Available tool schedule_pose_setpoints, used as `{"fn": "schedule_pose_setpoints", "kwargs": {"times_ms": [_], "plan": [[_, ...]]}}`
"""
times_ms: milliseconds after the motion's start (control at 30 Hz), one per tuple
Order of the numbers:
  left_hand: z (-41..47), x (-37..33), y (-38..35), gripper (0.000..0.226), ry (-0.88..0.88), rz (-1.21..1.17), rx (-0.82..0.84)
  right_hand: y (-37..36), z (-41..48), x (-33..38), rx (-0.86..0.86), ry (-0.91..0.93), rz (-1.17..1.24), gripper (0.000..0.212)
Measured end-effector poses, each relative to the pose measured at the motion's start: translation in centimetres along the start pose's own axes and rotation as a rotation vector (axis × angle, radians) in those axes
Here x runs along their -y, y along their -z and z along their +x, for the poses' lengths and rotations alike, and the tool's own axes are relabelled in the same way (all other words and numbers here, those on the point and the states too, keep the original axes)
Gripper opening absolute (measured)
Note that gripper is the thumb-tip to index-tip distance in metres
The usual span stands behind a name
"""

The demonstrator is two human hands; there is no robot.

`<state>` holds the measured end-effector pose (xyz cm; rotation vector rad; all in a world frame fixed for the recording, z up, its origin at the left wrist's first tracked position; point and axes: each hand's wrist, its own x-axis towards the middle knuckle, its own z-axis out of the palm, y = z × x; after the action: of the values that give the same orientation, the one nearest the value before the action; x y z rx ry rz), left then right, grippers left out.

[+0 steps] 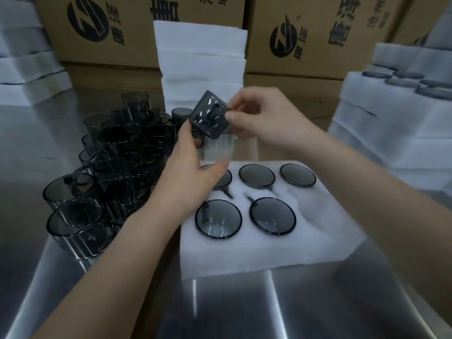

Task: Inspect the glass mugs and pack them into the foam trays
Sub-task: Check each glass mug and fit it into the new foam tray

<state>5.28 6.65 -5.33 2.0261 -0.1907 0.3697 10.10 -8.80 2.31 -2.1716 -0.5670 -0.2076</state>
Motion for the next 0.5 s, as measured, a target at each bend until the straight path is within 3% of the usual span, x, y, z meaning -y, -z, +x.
{"fn": "schedule_pose_setpoints", "kwargs": {"times_ms": [167,333,500], "plan": [[-0.5,-0.8,0.1,0.09,-0.133,0.017,-0.044,-0.6,-4.4,-1.4,-0.057,0.053,0.19,0.018],[-0.4,-1.3,0.2,0.064,-0.171,0.067,-0.08,-1.4,-5.4,-2.3,-0.056,0.1,0.351,0.012],[-0.7,-1.7,0.2,0.054,-0.176,0.016,-0.081,-1.3,-5.6,-2.9,-0.041,0.072,0.393,0.048]]}}
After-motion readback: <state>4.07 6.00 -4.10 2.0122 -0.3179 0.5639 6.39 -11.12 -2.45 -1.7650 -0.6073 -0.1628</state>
